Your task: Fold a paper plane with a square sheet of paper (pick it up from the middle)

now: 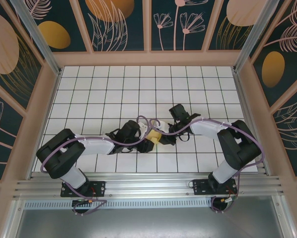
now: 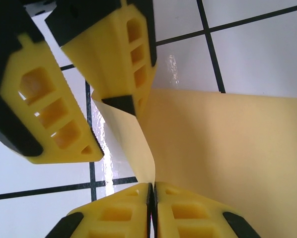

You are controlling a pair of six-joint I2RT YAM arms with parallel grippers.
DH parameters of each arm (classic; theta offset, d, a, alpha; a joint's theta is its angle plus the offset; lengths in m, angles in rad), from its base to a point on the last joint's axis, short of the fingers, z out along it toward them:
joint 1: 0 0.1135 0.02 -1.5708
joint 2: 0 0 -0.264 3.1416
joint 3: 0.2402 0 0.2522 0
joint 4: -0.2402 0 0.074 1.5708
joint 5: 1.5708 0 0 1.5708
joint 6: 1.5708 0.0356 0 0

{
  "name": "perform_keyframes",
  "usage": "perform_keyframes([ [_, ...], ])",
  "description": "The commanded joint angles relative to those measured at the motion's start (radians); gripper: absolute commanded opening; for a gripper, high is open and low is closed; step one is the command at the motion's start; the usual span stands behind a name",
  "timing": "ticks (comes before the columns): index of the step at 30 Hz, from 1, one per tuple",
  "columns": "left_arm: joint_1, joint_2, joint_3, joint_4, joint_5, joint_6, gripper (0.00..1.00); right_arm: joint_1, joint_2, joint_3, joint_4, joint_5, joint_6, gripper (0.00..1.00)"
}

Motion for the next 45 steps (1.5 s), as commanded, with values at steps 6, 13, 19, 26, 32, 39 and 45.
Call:
perform_keyframes([
  [6, 0.024, -0.012, 0.049, -0.003, 0.029, 0.026, 0.33, 0.005, 0.023, 0.034, -0.027, -0.015, -0.030, 0.13],
  [13, 0.026, 0.014, 0.070, 0.010, 0.042, 0.027, 0.16, 0.006, 0.022, 0.033, -0.022, -0.018, -0.023, 0.15],
  [19, 0.040, -0.011, 0.059, 0.019, 0.026, 0.018, 0.05, 0.003, -0.018, 0.020, 0.010, -0.005, 0.017, 0.22],
  [26, 0.070, 0.006, 0.044, 0.074, 0.105, -0.061, 0.05, -0.072, -0.249, -0.087, 0.283, 0.063, 0.373, 0.57],
  [32, 0.071, 0.058, 0.029, 0.162, 0.166, -0.151, 0.06, -0.167, -0.180, -0.031, 0.267, 0.229, 0.967, 0.42],
  [39, 0.071, 0.074, 0.025, 0.212, 0.164, -0.225, 0.07, -0.122, 0.004, 0.027, 0.215, 0.275, 1.153, 0.23],
  [45, 0.071, 0.082, 0.008, 0.221, 0.144, -0.255, 0.07, -0.087, 0.142, 0.116, 0.173, 0.307, 1.130, 0.16],
])
